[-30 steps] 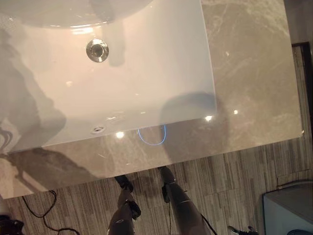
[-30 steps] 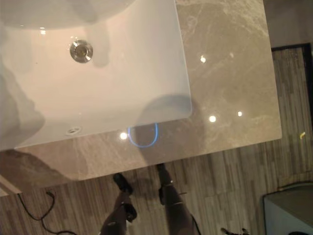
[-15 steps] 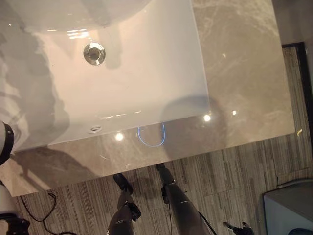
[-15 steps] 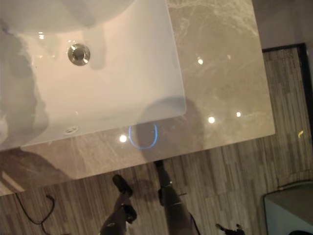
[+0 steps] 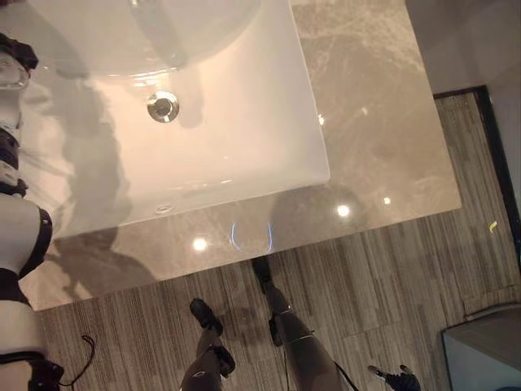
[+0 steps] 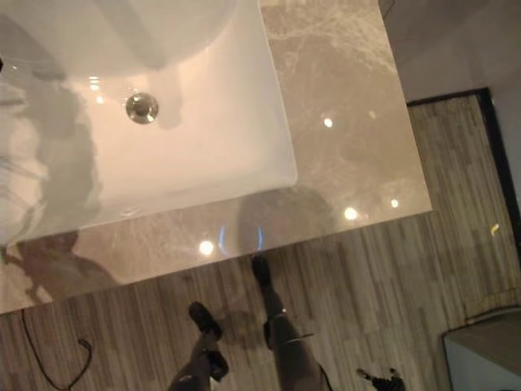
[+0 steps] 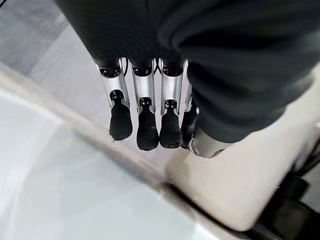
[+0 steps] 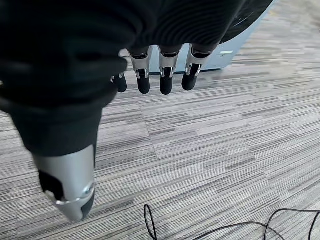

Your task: Put brush and paste in cup on sink, flatten towel.

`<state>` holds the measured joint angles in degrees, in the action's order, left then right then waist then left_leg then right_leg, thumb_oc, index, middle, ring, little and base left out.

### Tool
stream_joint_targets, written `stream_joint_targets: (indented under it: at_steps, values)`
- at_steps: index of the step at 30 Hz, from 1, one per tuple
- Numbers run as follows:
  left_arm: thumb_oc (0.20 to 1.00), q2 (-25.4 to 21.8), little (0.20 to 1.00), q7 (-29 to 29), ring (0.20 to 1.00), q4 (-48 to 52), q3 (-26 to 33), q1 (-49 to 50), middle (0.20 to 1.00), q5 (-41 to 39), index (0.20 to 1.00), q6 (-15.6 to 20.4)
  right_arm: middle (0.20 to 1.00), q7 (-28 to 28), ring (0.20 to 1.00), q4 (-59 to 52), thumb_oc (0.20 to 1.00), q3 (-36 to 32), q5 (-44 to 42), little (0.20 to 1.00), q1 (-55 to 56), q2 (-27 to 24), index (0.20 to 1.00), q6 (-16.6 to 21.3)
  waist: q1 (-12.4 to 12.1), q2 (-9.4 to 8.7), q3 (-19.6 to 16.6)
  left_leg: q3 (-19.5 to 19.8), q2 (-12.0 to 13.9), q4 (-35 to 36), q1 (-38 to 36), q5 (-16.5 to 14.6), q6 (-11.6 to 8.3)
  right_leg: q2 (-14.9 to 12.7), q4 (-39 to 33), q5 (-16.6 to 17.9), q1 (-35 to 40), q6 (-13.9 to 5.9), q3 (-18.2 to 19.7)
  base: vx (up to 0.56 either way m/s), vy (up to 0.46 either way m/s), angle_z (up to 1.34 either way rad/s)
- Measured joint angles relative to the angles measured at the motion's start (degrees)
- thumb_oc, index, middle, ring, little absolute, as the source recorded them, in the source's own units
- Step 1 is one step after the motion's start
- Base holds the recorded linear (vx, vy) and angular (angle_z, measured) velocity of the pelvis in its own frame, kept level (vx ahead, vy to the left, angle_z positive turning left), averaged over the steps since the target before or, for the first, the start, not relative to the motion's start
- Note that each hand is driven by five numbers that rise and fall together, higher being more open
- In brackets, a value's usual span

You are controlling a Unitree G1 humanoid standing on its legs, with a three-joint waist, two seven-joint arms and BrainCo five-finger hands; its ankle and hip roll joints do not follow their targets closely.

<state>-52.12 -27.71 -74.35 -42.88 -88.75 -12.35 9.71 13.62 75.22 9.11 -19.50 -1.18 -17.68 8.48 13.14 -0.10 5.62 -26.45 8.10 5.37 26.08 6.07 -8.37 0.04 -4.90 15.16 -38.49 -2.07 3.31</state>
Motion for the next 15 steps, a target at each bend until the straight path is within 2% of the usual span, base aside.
stream_joint_targets:
  at_steps: [4, 8, 12, 15]
  values:
    - [0.2, 3.3, 0.2, 0.1, 0.2, 0.7, 0.1, 0.6, 0.2, 0.5, 0.2, -0.1, 1.0, -0.1, 1.0, -0.1, 1.0, 0.1, 0.3, 1.0, -2.0, 0.0, 1.0, -1.1, -0.3, 0.34, 0.1, 2.0, -0.2, 0.2, -4.2, 0.0, 0.03, -0.6, 0.0, -1.0, 5.2, -0.06, -2.0, -0.05, 0.053, 0.2]
    - [0.2, 3.9, 0.2, 1.3, 0.2, 3.6, 2.4, 6.7, 0.2, 1.7, 0.2, -0.1, 1.0, -0.4, 1.0, 0.7, 1.0, 0.7, 2.0, 1.0, -4.1, -0.1, 1.0, -2.6, -2.6, 2.08, -0.5, 2.8, -1.2, 0.3, -9.5, -1.0, 0.94, -1.9, 0.0, -2.0, 11.0, -0.4, -2.8, -0.08, 0.08, 0.12]
    - [0.2, 4.9, 0.2, 2.9, 0.2, 4.4, 5.7, 12.2, 0.2, 2.3, 0.2, -0.6, 1.0, -1.8, 1.0, 1.2, 1.0, 2.3, 4.7, 1.0, -3.6, -0.2, 1.0, -3.6, -3.3, 3.96, -1.8, 5.2, -2.3, 0.3, -11.5, -1.4, 1.56, -3.4, -0.1, -3.2, 14.3, -1.04, -4.8, -0.08, 0.063, 0.25]
    - [0.2, 4.2, 0.2, 4.2, 0.2, 8.8, 8.5, 16.3, 0.2, 2.3, 0.2, -0.6, 1.0, -2.7, 1.0, 2.2, 1.0, 2.3, 6.1, 1.0, -4.0, -0.4, 1.0, -4.8, -4.6, 3.71, -2.2, 5.8, -3.0, 0.3, -12.5, -1.6, 1.88, -4.2, -0.1, -3.4, 15.7, -1.36, -5.5, -0.09, 0.066, 0.22]
